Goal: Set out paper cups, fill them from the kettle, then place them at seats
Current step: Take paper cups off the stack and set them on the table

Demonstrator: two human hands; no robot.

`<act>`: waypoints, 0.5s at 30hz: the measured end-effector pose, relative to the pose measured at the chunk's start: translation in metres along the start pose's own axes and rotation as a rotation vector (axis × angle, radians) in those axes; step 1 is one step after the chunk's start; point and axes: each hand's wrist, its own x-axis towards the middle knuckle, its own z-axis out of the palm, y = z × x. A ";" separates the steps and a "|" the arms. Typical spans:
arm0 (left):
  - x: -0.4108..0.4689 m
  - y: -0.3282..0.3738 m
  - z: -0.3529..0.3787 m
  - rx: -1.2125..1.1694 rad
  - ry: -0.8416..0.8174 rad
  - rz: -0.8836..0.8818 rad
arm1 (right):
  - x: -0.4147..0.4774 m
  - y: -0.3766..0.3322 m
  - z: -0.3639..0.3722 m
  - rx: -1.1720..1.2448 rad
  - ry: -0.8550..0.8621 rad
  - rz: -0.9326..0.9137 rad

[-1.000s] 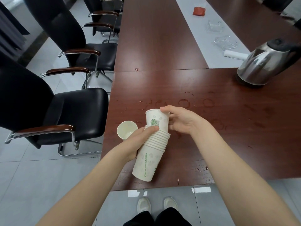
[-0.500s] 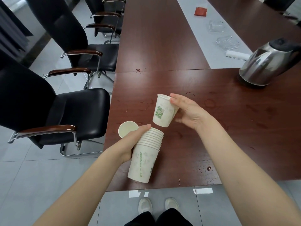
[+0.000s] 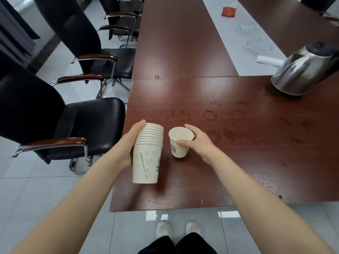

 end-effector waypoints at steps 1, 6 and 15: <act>0.000 0.000 0.000 -0.010 0.004 0.002 | -0.001 0.002 0.002 -0.018 -0.004 -0.013; 0.002 -0.006 0.001 -0.014 0.016 -0.023 | -0.004 0.010 -0.001 -0.139 0.005 -0.057; 0.003 -0.015 0.005 0.017 0.028 -0.029 | -0.010 0.020 -0.014 -0.175 -0.083 -0.009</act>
